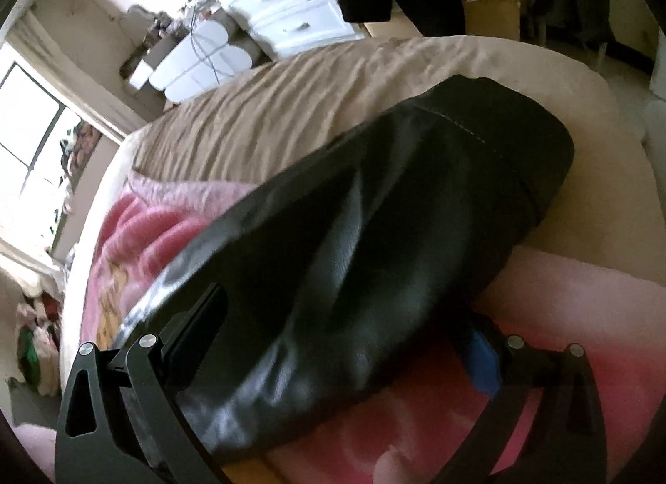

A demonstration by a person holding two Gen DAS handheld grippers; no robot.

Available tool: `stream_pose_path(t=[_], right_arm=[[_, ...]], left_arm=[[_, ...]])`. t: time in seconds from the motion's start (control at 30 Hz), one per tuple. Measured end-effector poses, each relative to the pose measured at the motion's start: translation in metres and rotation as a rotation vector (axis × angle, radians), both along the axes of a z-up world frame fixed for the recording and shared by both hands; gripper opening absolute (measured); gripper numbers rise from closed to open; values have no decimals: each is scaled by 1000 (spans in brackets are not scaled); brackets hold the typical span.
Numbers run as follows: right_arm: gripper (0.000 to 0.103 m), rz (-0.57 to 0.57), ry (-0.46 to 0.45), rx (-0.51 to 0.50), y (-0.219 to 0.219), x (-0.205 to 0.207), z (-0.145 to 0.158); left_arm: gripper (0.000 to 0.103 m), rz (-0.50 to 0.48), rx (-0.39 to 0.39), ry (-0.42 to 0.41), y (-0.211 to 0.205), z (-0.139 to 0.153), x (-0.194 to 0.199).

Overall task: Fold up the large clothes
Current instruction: 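Fold the held sleeve across the jacket back and open the right tool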

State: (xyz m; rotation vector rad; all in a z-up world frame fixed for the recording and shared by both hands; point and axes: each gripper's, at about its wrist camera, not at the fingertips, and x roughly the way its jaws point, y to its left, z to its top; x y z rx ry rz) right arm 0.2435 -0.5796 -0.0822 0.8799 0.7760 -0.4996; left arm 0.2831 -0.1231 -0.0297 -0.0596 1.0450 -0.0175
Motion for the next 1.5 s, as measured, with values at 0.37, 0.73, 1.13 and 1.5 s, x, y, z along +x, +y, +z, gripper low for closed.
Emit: stream_pose_path(t=[0.37,0.73,1.13,1.5], right_arm=[[20,59,-171,-37,-9,22,24],[11,368,-535,-223,83,28,122],[11,685,-730,-229,205,26,170],[11,1008,-709,-295,335,14,163]], left_arm=[[95,24,-22,-14,25,13,5],[95,68,-61,-56,66,41,3],[95,114,-145,-104,124,76,-15],[95,129,-410,-186,183,100,-36]])
